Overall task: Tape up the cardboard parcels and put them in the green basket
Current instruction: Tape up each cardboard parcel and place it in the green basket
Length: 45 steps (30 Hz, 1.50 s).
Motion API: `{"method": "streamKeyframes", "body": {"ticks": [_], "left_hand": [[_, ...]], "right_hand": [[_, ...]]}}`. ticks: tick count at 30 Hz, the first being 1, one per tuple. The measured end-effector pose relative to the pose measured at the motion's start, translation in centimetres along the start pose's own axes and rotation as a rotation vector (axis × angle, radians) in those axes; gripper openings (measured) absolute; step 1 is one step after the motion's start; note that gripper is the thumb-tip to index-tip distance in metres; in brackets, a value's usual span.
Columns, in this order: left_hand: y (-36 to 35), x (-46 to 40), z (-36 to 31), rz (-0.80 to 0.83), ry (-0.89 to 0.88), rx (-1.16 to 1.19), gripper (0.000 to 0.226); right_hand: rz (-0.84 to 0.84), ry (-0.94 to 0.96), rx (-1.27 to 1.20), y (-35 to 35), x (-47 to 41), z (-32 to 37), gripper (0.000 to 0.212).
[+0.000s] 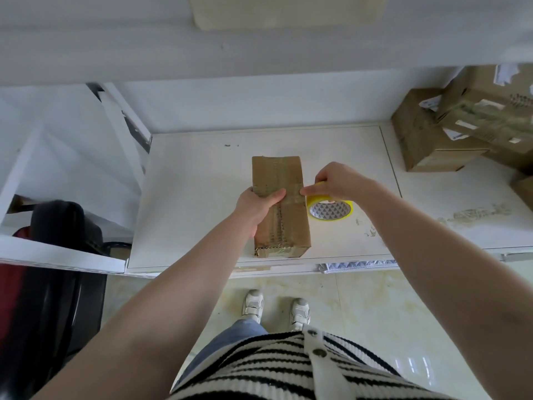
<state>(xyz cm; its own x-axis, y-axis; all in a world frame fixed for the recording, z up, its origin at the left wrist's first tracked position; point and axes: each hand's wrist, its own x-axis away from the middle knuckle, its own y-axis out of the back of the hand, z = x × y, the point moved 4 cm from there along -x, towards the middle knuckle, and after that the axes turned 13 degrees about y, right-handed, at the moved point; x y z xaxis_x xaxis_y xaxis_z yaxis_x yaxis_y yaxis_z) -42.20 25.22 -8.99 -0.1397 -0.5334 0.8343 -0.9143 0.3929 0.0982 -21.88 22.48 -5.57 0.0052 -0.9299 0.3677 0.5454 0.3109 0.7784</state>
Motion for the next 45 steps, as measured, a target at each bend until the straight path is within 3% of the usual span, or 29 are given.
{"method": "streamKeyframes", "body": {"ticks": [7,11,15,19,23,26,30,33,36,38,40,43,45], "left_hand": [[-1.5,0.6,1.0,0.271,0.129,0.120,0.042],[-0.6,0.5,0.8,0.168,-0.038,0.059,0.069],[0.5,0.8,-0.6,0.029,-0.251,-0.088,0.083],[-0.3,1.0,-0.8,0.091,-0.064,0.039,0.097],[-0.6,1.6,-0.9,-0.039,-0.023,-0.208,0.134],[-0.4,1.5,-0.8,-0.075,-0.032,-0.280,0.143],[0.7,0.7,-0.4,-0.054,-0.051,-0.200,0.131],[1.4,0.3,-0.3,0.000,-0.065,-0.171,0.133],[3.1,0.0,0.4,0.093,-0.047,-0.056,0.133],[5.0,-0.2,1.2,0.069,-0.032,-0.012,0.129],[6.3,-0.5,2.1,-0.002,-0.040,-0.057,0.101],[5.8,-0.5,2.7,0.049,-0.060,0.016,0.033],[4.8,-0.4,3.2,0.071,-0.044,0.105,0.035]], "right_hand": [[-0.006,0.037,0.120,3.9,0.8,1.7,0.054],[-0.024,0.046,0.207,3.0,0.9,3.2,0.050],[-0.029,0.052,0.241,2.7,0.6,4.6,0.051],[0.033,0.075,0.141,2.6,0.5,5.3,0.042],[0.089,0.062,0.026,2.8,0.5,6.5,0.032],[0.162,0.096,-0.079,2.9,0.9,6.8,0.034],[0.123,0.213,0.040,3.4,1.2,6.0,0.050],[-0.007,0.161,0.190,3.6,0.9,5.0,0.058],[-0.068,0.119,0.118,2.9,1.1,4.8,0.053],[-0.068,0.165,0.004,1.7,1.2,5.6,0.048],[-0.078,0.208,-0.012,0.0,1.1,7.2,0.051],[-0.133,0.173,0.024,-1.2,0.6,8.8,0.050],[-0.125,0.155,0.071,-1.2,0.3,9.2,0.050]]}}
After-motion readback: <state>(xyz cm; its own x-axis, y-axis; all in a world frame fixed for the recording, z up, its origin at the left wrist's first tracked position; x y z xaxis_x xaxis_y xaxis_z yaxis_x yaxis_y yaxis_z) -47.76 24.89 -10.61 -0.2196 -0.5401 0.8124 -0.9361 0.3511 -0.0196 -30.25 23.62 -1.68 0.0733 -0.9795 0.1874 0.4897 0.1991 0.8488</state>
